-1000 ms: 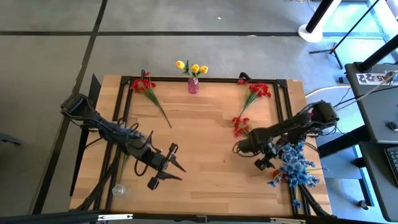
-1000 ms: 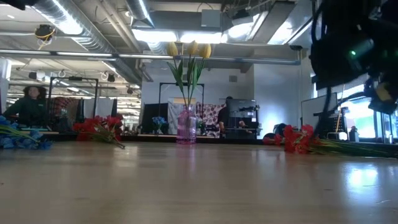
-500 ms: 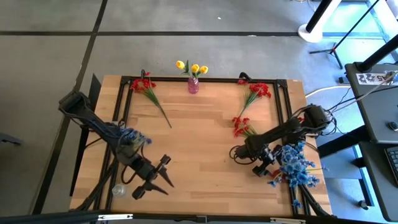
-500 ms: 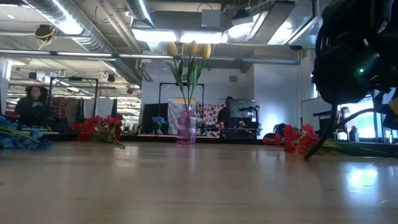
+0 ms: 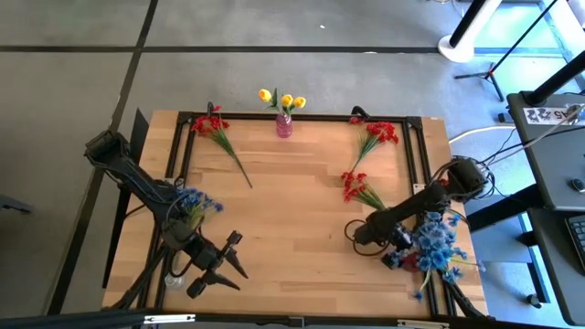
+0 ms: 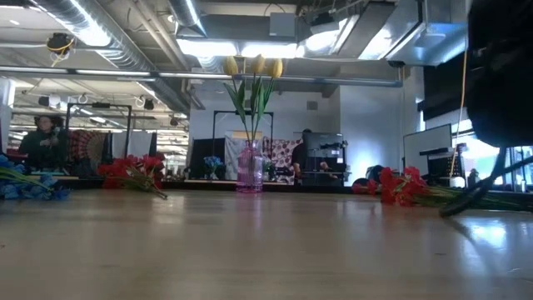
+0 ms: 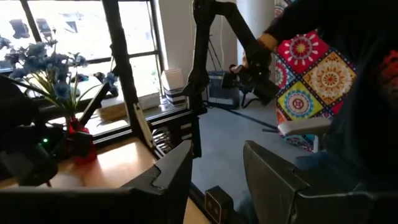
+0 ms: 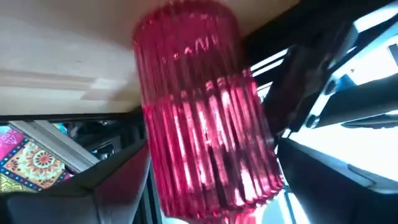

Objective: Sort flowers into vase by color
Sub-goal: Move the red vase to bottom right of the table, then put the blue flowers into the red vase

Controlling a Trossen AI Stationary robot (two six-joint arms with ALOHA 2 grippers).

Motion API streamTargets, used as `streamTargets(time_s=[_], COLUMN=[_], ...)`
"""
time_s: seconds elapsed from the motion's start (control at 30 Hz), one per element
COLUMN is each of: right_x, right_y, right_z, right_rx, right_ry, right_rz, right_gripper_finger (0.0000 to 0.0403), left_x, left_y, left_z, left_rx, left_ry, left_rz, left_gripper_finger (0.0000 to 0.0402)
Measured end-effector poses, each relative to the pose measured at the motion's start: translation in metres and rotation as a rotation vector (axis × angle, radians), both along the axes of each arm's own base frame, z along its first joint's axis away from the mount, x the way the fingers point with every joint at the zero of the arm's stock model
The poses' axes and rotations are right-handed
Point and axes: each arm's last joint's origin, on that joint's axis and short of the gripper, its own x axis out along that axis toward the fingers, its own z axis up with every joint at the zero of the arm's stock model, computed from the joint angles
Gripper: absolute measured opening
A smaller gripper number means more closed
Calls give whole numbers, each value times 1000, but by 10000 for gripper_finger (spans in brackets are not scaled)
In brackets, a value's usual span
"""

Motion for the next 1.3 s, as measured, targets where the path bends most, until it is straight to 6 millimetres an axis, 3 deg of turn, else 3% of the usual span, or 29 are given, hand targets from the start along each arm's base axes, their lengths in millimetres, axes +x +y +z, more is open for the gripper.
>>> streamTargets(time_s=[0.27,0.53,0.7,0.8,0.93,1.07,1.2,1.3], right_x=[16,52,75,91,112,132,146,153], right_y=[21,33,23,8,-16,-31,-34,-26], right_z=[-7,8,21,33,52,75,96,105], right_rx=[54,29,-85,-147,-279,-427,-554,-617], right_ry=[-90,-250,-392,-509,-696,-906,-1079,-1193], right_rz=[-97,-193,-225,-198,-101,34,189,252], right_gripper_finger=[351,351,351,351,351,351,351,351], left_x=[0,-15,-31,-37,-44,-52,-59,-62], left_y=[0,-1,-7,-5,11,43,83,102], left_z=[0,12,11,2,-11,-18,-31,-40], left_rx=[3,-21,34,48,-65,-234,-397,-508], left_ry=[-2,-2,44,157,397,638,923,1138], left_rz=[-1,-39,-36,74,308,529,810,962], left_gripper_finger=[140,140,140,140,140,140,140,140])
